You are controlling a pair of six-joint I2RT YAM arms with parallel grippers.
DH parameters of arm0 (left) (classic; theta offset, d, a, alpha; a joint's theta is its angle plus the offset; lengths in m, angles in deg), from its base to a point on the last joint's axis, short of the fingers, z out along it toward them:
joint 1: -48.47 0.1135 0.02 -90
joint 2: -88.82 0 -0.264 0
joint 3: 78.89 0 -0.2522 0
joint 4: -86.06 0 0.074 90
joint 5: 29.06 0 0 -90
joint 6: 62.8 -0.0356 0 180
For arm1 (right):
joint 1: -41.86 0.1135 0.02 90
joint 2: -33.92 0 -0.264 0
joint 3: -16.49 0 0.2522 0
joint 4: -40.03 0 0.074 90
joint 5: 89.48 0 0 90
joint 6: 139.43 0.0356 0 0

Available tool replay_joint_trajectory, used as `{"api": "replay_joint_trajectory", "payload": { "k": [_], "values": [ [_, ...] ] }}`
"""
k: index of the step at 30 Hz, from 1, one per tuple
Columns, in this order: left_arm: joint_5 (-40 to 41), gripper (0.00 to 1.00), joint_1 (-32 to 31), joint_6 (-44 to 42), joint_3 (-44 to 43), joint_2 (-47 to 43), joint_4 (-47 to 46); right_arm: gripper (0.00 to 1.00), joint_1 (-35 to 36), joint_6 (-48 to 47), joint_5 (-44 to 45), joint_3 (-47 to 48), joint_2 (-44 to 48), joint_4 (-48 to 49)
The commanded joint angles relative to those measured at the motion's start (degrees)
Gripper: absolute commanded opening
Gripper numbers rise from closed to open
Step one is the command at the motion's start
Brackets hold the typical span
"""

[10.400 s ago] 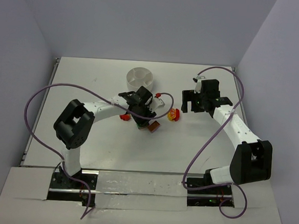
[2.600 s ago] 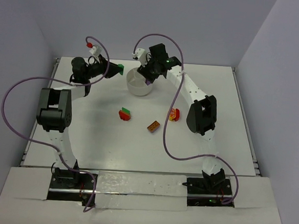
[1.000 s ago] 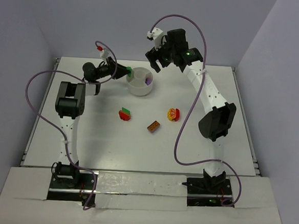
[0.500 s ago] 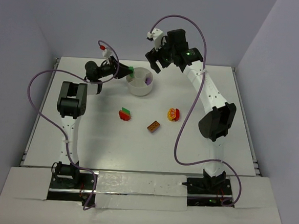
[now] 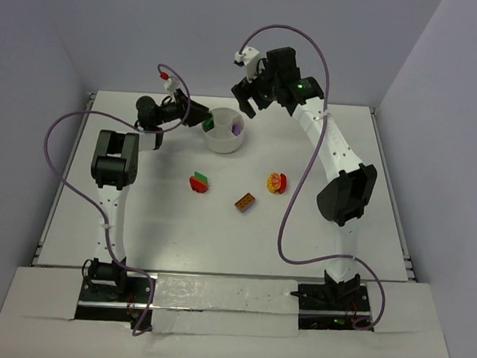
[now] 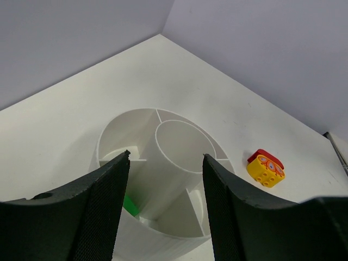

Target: Sort the legos into containers by color

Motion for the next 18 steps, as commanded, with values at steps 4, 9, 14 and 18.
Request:
{"api": "replay_joint_trajectory", "payload": {
  "k": [4,9,14,18],
  "values": [
    [-1.9,0.61,1.4,-9.1,-4.6,-12.4,10.5,0.90,-0.6,-1.6,-2.9,-7.2,9.2,-2.0],
    [-1.8,0.57,2.3,-30.7,-0.2,-25.2,43.7,0.91,-0.7,0.0,-2.3,-16.8,16.9,0.1],
    [12.9,0.52,1.5,-48.8,8.2,-37.0,67.4,0.93,-0.7,3.9,-1.5,-28.1,23.1,2.7],
    [28.9,0.48,-1.4,-51.4,11.7,-44.2,82.6,0.94,-0.6,6.8,-1.5,-35.1,26.7,4.9]
  ]
}}
